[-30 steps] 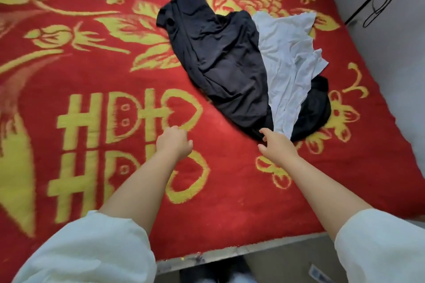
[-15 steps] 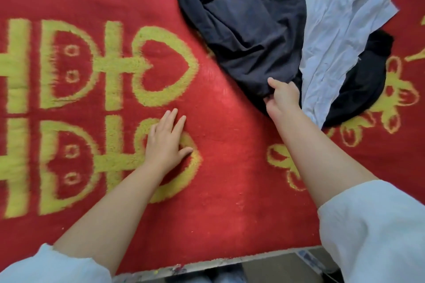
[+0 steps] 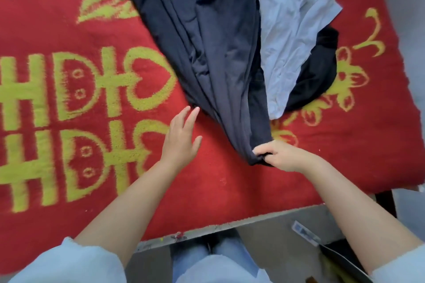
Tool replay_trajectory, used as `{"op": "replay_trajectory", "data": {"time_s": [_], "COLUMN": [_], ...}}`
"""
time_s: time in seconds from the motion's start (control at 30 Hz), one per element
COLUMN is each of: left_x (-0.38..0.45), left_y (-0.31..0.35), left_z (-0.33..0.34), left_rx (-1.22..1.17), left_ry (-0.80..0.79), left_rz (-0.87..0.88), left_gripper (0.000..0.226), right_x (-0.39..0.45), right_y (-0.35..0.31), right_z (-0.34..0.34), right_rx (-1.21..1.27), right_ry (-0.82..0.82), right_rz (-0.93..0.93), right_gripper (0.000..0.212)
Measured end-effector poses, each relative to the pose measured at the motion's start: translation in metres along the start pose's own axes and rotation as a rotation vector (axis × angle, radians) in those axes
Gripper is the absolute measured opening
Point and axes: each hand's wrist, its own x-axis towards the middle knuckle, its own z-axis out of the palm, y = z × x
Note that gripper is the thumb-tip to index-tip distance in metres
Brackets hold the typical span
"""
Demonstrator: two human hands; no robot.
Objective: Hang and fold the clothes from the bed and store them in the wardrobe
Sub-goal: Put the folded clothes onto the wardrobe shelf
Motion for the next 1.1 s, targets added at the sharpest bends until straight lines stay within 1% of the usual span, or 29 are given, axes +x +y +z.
{"op": "replay_trajectory", "data": {"time_s": [0.03, 0.07, 0.13, 0.17, 0.2, 0.23, 0.3, 0.33, 0.37, 0.4, 0.43, 0.5, 0.57, 0.6, 0.67, 0.73, 0.77, 0.83, 0.9, 0.93, 0.97, 1.0, 1.07, 1.1], "left_x": [0.0, 0.002, 0.003, 0.003, 0.002, 0.001, -0.002, -0.005, -0.008, -0.011, -0.016, -0.022, -0.025, -0.024, -0.026, -0.033, -0.038, -0.05, -0.061, -0.068, -0.07, -0.078, -0.087, -0.093], "left_y": [0.007, 0.016, 0.039, 0.049, 0.061, 0.073, 0.089, 0.095, 0.101, 0.106, 0.111, 0.115, 0.114, 0.112, 0.105, 0.099, 0.095, 0.091, 0.086, 0.083, 0.083, 0.082, 0.085, 0.084], "left_z": [0.002, 0.001, 0.001, 0.004, 0.006, 0.008, 0.016, 0.022, 0.028, 0.035, 0.045, 0.062, 0.068, 0.067, 0.058, 0.042, 0.032, 0.008, -0.018, -0.034, -0.046, -0.064, -0.096, -0.115], "left_rx": [0.018, 0.022, 0.031, 0.026, -0.012, -0.094, -0.409, -0.585, -0.714, -0.798, -0.831, -0.731, -0.603, -0.609, -0.676, -0.691, -0.695, -0.731, -0.734, -0.709, -0.689, -0.677, -0.708, -0.718], "left_ry": [0.003, -0.057, -0.32, -0.439, -0.525, -0.562, -0.603, -0.636, -0.66, -0.669, -0.654, -0.58, -0.452, -0.405, -0.363, -0.373, -0.381, -0.403, -0.419, -0.411, -0.414, -0.405, -0.416, -0.407], "left_rz": [0.044, 0.053, 0.006, -0.06, -0.168, -0.307, -0.626, -0.761, -0.845, -0.891, -0.9, -0.847, -0.817, -0.824, -0.807, -0.763, -0.738, -0.696, -0.66, -0.644, -0.615, -0.598, -0.549, -0.541], "left_gripper": [0.061, 0.055, 0.043, 0.038, 0.035, 0.035, 0.039, 0.04, 0.043, 0.047, 0.053, 0.055, 0.051, 0.049, 0.046, 0.045, 0.045, 0.043, 0.043, 0.044, 0.045, 0.044, 0.042, 0.041], "right_x": [-0.006, -0.01, -0.021, -0.024, -0.029, -0.033, -0.042, -0.049, -0.055, -0.06, -0.065, -0.075, -0.083, -0.086, -0.085, -0.078, -0.072, -0.053, -0.034, -0.023, -0.014, -0.004, 0.012, 0.018], "right_y": [0.007, 0.013, 0.021, 0.023, 0.024, 0.025, 0.03, 0.032, 0.037, 0.041, 0.046, 0.061, 0.083, 0.087, 0.093, 0.09, 0.081, 0.059, 0.031, 0.016, 0.006, -0.009, -0.031, -0.045], "right_z": [0.008, 0.015, 0.03, 0.035, 0.039, 0.043, 0.054, 0.06, 0.069, 0.077, 0.084, 0.097, 0.102, 0.099, 0.088, 0.073, 0.065, 0.048, 0.033, 0.032, 0.031, 0.037, 0.046, 0.051], "right_rx": [-0.106, -0.175, -0.233, -0.248, -0.281, -0.327, -0.443, -0.446, -0.416, -0.383, -0.333, -0.267, -0.232, -0.207, -0.256, -0.332, -0.34, -0.327, -0.304, -0.313, -0.354, -0.405, -0.532, -0.547], "right_ry": [-0.057, -0.073, -0.068, -0.06, -0.038, 0.027, 0.261, 0.337, 0.381, 0.379, 0.346, 0.273, 0.255, 0.278, 0.4, 0.515, 0.563, 0.688, 0.783, 0.791, 0.766, 0.694, 0.583, 0.569], "right_rz": [0.049, 0.09, 0.135, 0.134, 0.118, 0.069, -0.121, -0.186, -0.25, -0.284, -0.252, -0.151, -0.093, -0.057, -0.101, -0.18, -0.216, -0.291, -0.349, -0.408, -0.455, -0.506, -0.533, -0.523], "right_gripper": [0.044, 0.04, 0.034, 0.03, 0.026, 0.022, 0.015, 0.014, 0.017, 0.025, 0.035, 0.048, 0.047, 0.044, 0.036, 0.023, 0.021, 0.029, 0.031, 0.031, 0.033, 0.037, 0.054, 0.059]}}
